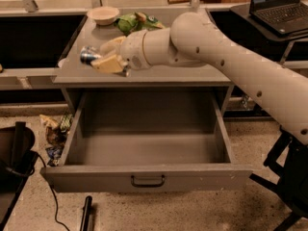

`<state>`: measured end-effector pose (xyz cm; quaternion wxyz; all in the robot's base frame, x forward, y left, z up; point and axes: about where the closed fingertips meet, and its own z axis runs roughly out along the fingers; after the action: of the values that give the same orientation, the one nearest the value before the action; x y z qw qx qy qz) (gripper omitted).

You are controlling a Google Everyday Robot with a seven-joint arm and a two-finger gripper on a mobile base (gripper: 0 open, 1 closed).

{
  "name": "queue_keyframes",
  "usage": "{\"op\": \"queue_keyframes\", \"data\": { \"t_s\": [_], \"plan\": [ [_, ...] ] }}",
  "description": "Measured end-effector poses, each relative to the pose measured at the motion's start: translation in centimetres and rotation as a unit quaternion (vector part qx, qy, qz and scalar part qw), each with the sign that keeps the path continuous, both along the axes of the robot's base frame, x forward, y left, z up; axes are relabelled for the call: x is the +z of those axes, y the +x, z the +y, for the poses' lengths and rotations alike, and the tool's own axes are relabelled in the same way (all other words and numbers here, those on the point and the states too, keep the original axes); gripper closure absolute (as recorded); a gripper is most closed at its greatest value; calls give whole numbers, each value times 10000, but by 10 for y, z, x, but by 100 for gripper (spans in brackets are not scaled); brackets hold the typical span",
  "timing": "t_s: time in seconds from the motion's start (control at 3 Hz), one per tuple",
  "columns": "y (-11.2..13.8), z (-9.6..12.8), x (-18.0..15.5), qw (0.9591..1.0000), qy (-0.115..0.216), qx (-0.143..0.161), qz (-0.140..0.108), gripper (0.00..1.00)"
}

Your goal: Place redbull can into top drawer

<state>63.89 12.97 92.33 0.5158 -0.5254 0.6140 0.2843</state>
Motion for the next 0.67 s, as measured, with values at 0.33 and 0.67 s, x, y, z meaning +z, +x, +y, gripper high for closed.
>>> {"op": "queue_keyframes", "data": {
  "t_s": [0.33, 0.67],
  "plan": [
    [-53, 15, -35, 9982, -248, 225, 490, 100],
    [-53, 15, -35, 9982, -252, 226, 490, 100]
  ]
}}
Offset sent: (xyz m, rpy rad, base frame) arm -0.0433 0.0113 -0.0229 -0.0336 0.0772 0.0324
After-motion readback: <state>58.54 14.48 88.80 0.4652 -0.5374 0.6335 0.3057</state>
